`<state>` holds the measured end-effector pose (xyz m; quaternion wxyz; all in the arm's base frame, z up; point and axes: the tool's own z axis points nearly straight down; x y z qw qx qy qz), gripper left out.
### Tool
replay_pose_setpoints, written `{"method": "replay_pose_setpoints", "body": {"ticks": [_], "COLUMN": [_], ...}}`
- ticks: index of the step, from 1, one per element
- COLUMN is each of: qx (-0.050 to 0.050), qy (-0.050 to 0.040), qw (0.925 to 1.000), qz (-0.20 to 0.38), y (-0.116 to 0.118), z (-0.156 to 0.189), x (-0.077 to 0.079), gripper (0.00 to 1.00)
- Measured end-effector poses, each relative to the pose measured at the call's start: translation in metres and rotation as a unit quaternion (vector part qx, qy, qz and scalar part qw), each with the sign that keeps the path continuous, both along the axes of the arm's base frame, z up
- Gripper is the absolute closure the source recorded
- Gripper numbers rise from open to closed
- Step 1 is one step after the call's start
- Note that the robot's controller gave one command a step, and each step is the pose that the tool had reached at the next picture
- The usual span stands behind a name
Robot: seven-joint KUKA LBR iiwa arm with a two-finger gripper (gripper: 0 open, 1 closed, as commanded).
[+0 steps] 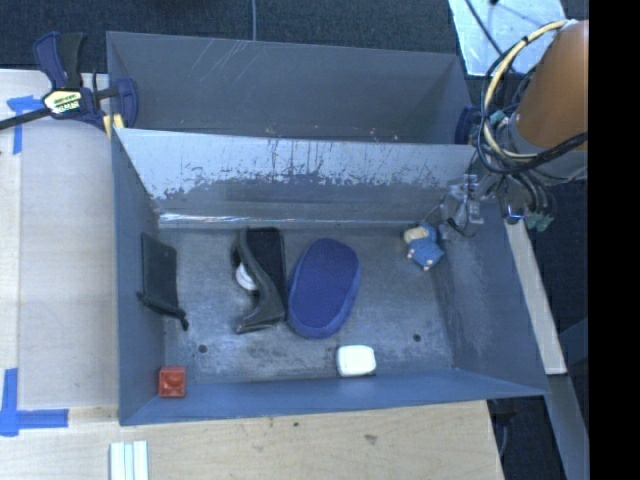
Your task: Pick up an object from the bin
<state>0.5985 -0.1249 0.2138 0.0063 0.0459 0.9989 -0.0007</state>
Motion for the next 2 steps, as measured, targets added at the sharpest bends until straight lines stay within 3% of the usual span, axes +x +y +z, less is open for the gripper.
{"method": "replay_pose_setpoints", "body": {"ticks": [1,2], "qx": [0.001,0.002], "qy": [0.0042,0.0081], "qw": [1.0,0.9999], "qz": [0.0,-0.011], "y": [0.0,-0.004], "z": [-0.005,-0.091], "x": [-0.001,0.022], "gripper": [0.0,0.0]}}
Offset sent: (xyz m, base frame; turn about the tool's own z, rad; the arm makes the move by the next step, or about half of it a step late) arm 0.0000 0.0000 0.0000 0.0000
